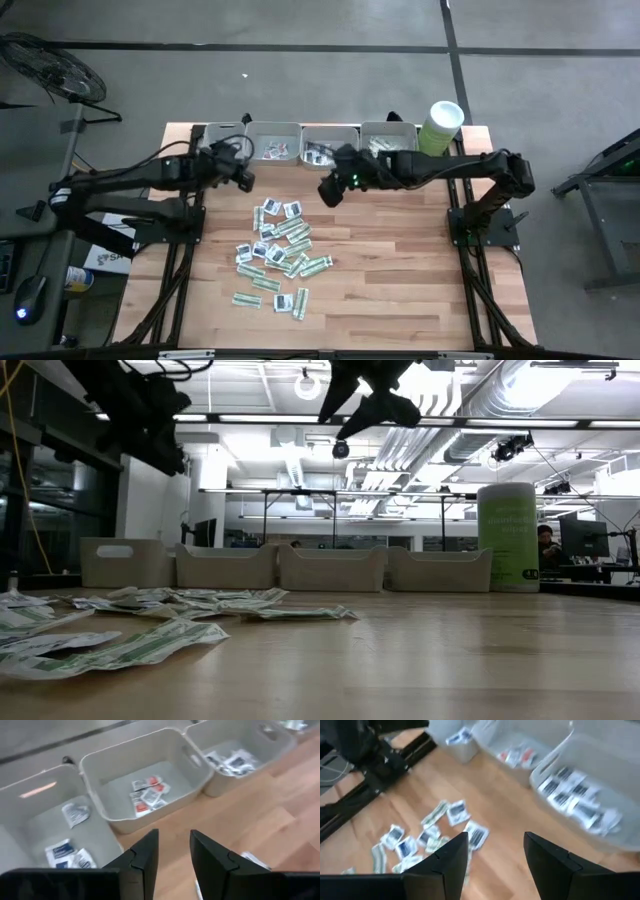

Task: Pick & Place First Aid Supplies
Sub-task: Put the green bandage into the right gray bin

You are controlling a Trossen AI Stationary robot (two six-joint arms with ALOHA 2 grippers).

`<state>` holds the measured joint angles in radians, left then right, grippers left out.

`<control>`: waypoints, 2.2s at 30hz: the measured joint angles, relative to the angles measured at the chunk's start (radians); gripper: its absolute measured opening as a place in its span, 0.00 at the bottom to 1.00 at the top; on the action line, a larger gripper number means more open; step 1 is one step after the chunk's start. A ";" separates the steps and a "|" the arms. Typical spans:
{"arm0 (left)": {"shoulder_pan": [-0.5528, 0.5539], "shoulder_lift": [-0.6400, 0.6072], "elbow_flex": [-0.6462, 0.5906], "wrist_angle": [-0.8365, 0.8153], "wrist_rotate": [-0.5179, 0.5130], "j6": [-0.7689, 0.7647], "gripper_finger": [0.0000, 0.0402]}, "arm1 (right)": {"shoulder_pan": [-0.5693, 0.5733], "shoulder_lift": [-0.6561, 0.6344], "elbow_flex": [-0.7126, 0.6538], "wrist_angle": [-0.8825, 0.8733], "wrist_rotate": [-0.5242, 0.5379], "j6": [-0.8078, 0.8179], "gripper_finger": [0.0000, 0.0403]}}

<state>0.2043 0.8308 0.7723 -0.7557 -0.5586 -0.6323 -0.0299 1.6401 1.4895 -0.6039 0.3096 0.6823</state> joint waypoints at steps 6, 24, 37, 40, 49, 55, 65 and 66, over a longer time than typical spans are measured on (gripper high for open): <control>-0.110 -0.021 0.000 -0.004 -0.004 0.003 0.28 | 0.076 0.042 0.000 -0.054 -0.006 0.138 0.46; -0.380 -0.022 -0.158 0.318 0.044 0.000 0.28 | 0.228 0.272 0.000 -0.212 -0.208 0.528 0.45; -0.409 -0.022 -0.158 0.311 0.048 -0.008 0.28 | 0.267 0.403 0.002 -0.094 -0.266 0.575 0.45; -0.409 -0.022 -0.158 0.310 0.052 -0.008 0.28 | 0.268 0.425 0.002 -0.080 -0.268 0.578 0.45; -0.409 -0.022 -0.158 0.302 0.059 -0.008 0.28 | 0.267 0.472 0.002 -0.036 -0.276 0.579 0.45; -0.409 -0.022 -0.158 0.282 0.060 -0.009 0.28 | 0.267 0.511 0.007 -0.038 -0.307 0.597 0.45; -0.409 -0.022 -0.158 0.280 0.061 -0.009 0.28 | 0.266 0.540 0.010 -0.095 -0.313 0.580 0.44; -0.408 -0.022 -0.158 0.279 0.061 -0.009 0.28 | 0.266 0.540 0.010 -0.099 -0.309 0.569 0.43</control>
<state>-0.2040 0.8089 0.6140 -0.4764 -0.4980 -0.6411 0.2359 2.1799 1.4998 -0.7024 0.0001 1.2509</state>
